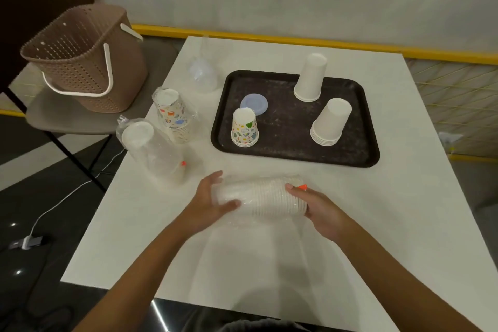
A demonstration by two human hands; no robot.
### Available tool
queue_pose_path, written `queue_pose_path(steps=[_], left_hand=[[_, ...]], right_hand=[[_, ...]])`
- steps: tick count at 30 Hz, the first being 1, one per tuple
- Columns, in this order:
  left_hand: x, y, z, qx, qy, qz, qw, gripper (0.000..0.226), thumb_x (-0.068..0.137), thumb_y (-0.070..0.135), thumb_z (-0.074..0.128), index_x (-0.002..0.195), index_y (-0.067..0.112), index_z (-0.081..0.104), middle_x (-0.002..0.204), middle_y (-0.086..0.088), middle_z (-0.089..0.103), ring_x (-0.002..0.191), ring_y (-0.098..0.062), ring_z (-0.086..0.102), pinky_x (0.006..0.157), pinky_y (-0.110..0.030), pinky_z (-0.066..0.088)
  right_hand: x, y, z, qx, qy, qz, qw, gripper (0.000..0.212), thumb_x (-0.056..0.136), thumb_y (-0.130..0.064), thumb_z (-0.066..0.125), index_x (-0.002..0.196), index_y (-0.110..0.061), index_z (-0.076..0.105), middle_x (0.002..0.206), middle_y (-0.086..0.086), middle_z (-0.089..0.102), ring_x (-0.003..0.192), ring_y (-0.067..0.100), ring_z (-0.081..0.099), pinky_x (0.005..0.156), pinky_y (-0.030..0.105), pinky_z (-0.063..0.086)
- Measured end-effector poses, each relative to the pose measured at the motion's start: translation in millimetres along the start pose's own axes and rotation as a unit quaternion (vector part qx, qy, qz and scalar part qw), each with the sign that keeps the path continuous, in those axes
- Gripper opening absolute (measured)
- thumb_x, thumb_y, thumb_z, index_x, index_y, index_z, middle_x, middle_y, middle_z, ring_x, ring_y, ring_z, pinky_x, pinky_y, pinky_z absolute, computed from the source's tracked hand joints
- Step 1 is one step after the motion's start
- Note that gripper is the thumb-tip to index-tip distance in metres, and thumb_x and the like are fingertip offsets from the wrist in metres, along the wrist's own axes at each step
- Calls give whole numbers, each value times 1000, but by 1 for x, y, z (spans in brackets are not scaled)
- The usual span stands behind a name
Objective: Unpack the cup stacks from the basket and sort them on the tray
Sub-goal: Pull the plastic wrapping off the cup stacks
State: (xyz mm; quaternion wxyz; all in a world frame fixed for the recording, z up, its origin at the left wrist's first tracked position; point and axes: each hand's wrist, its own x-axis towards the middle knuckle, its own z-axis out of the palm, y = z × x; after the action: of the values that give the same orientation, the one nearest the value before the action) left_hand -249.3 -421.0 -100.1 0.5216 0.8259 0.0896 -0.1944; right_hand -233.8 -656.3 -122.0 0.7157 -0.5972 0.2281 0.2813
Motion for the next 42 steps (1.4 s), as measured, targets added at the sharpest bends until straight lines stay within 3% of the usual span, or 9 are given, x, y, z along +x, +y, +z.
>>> queue_pose_path(steps=[3,5,7,12,17,22,30,37,42], left_hand=[[0,-5,7,328,-10,107,939,105,56,68,61,143,25,20,147,5,26,139,-25,20,116,-44,17],[5,-6,15,492,38,216,843,106,48,71,62,137,23,31,141,-2,44,132,-37,38,106,-61,28],[11,-2,25,511,37,264,817,107,41,68,72,131,21,39,128,-5,58,117,-37,55,95,-61,38],[28,4,33,483,14,261,836,101,43,58,80,130,25,42,120,0,61,101,-27,63,89,-46,48],[46,12,13,443,-21,184,877,91,68,56,69,142,31,22,140,9,38,124,-18,41,103,-36,32],[50,19,4,448,-89,164,874,92,68,55,72,141,33,20,142,9,36,127,-16,37,108,-38,30],[50,8,1,460,-77,185,865,91,67,57,70,141,37,20,142,13,35,126,-14,36,107,-33,26],[49,4,1,439,-56,183,878,88,66,57,70,139,36,24,139,14,38,123,-14,40,104,-33,28],[48,5,-1,445,-53,180,876,88,67,58,69,139,36,23,139,14,38,124,-14,39,104,-33,28]], right_hand=[[3,3,6,19,-6,5,1000,34,83,-26,64,113,-11,64,113,3,68,106,15,61,106,31,38],[4,4,10,24,-17,6,1000,35,85,-28,62,116,-12,62,115,2,67,109,15,60,104,31,39],[2,4,14,23,-38,16,999,29,88,-28,56,115,-17,60,115,1,65,109,16,58,94,30,43],[1,0,17,32,-42,43,998,21,86,-20,46,102,-16,59,97,4,61,90,19,55,76,30,40],[13,-7,12,40,30,1,999,34,91,-3,38,119,-4,57,106,13,61,98,22,55,97,32,40],[16,-16,25,-48,-46,-19,998,30,90,1,50,119,-2,56,107,7,64,94,17,61,76,24,52],[35,-14,41,-102,-91,58,989,42,97,-12,42,138,-3,39,139,15,47,127,29,46,105,38,39],[24,-20,21,-72,-87,36,993,21,92,-8,45,106,-2,60,90,11,61,76,18,58,64,21,50],[8,-29,-13,-9,-7,-9,1000,19,86,-3,49,71,-6,60,73,8,59,71,18,56,71,27,45]])
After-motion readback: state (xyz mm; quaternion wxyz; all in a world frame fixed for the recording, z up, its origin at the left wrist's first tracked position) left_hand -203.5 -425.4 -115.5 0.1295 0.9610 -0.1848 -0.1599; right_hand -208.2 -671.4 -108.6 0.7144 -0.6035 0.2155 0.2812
